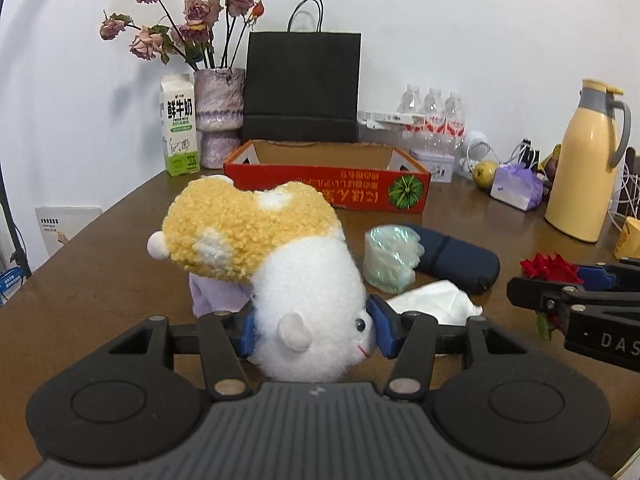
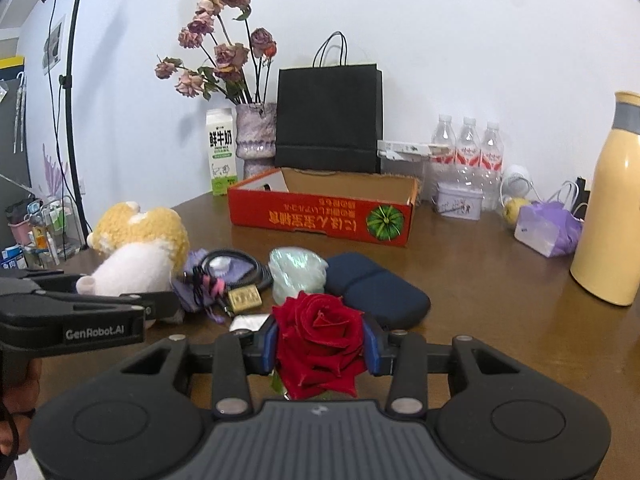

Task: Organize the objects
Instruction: 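Carry the sheep and rose toward the red box with both tools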

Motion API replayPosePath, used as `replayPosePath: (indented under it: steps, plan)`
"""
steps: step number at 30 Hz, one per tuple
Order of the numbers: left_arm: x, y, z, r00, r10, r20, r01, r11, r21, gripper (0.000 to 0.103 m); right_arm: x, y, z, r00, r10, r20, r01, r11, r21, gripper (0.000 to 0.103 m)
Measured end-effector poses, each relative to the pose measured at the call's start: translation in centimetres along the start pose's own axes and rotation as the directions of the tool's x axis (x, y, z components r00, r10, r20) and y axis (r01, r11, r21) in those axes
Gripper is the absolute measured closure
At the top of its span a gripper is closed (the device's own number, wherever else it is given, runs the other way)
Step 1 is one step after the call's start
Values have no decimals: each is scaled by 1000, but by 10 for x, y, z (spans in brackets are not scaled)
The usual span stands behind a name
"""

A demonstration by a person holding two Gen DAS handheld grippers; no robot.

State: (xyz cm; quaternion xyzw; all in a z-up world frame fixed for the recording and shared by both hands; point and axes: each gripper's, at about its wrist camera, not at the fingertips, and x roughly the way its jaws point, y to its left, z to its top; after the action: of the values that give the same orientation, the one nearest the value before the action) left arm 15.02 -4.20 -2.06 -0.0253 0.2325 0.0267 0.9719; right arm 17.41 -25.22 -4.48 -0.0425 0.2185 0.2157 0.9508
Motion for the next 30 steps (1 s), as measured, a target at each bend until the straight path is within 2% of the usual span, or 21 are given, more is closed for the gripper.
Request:
replayPosePath:
  steps: [14,30]
  plan:
    - [29,20,48,997,-52,59,53,998,-16,48,38,8,50,998,-35,52,35,999,14,64]
    - [97,19,108,997,-44,65,47,998,-51,48,106,-4,104,996,-38,84,34,999,42,64]
